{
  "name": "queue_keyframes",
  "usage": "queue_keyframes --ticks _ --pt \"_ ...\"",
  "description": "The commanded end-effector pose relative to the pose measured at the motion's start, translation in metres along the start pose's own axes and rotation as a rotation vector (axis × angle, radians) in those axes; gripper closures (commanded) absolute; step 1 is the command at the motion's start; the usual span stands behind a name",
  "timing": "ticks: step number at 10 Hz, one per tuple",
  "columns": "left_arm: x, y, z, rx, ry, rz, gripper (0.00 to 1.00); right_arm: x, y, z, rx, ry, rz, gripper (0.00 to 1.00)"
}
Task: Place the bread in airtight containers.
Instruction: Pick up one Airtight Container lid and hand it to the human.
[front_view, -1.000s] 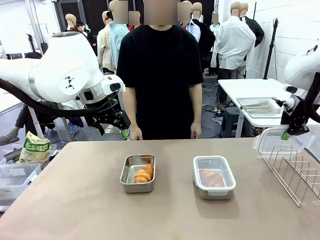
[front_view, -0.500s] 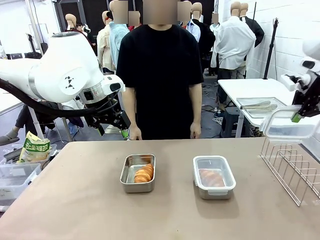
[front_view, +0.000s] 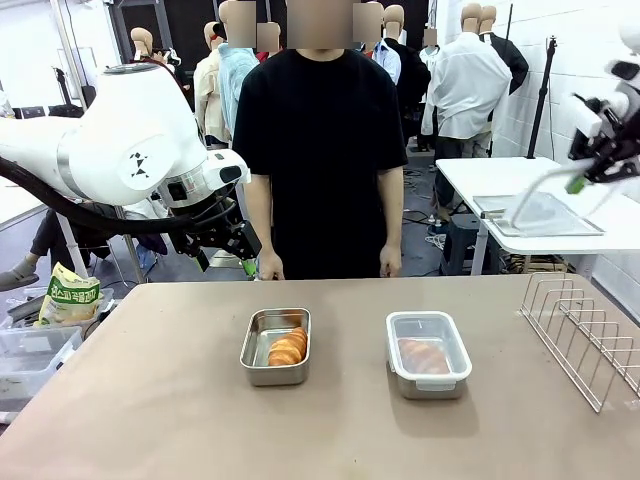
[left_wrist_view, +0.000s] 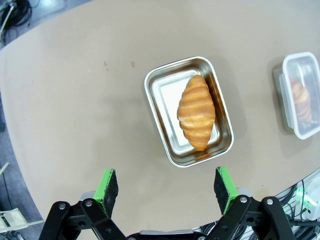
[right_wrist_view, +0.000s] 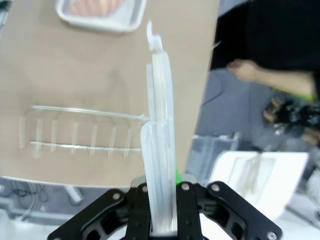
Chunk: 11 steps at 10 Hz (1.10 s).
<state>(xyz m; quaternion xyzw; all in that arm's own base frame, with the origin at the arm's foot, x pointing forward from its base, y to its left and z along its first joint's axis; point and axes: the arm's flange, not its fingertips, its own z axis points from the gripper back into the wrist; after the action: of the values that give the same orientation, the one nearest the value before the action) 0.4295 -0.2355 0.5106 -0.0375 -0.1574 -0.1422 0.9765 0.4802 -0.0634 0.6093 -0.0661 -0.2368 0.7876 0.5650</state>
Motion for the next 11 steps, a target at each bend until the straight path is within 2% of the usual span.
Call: queue_keyframes --ticks 1,5,6,11 --pt "0.0 0.001 0.001 -0.001 -0.001 0.009 0.0 0.02 -0.017 0.011 -0.114 -0.054 0.143 1.0" --pt "0.0 0.001 0.001 -0.001 -0.001 0.009 0.0 0.076 -0.074 0.024 -0.24 -0.08 0.345 1.0" --pt "0.0 0.001 0.001 -0.001 -0.001 0.009 0.0 0.088 -0.092 0.013 -0.243 -0.096 0.367 1.0" --pt "0.0 0.001 0.001 -0.001 -0.001 0.009 0.0 0.123 -0.125 -0.063 -0.226 -0.212 0.448 1.0"
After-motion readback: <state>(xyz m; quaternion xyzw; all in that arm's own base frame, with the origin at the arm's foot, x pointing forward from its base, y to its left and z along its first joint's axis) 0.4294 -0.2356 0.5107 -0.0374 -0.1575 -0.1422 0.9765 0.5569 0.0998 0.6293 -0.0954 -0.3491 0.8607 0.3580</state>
